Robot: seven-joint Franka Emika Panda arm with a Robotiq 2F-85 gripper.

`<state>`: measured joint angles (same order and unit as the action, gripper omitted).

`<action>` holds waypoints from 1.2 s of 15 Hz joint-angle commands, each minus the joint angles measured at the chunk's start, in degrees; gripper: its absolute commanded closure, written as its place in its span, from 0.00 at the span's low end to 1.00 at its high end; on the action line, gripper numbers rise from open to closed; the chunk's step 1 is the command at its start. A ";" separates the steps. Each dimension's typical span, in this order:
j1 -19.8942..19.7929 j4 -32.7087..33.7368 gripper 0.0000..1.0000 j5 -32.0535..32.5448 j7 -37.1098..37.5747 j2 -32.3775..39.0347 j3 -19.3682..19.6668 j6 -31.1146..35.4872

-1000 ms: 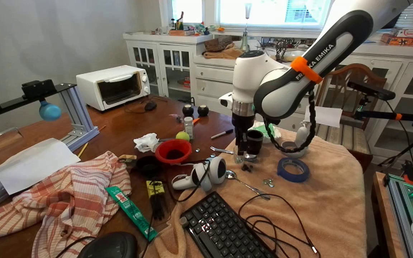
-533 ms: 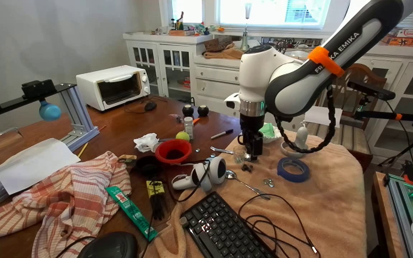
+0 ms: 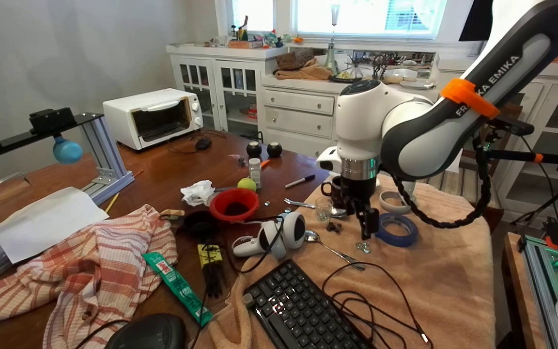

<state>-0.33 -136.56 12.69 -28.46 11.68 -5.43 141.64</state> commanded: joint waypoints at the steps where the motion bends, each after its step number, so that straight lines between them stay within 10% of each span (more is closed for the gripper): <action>1: 0.32 -0.50 0.32 -0.45 -0.62 1.24 0.00 1.60; 5: 0.42 -0.44 0.55 0.23 0.13 2.48 0.22 2.30; 18: 0.44 0.69 0.63 1.26 1.93 7.40 1.00 7.03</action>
<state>-0.18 -136.42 12.69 -28.03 17.59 -5.02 147.18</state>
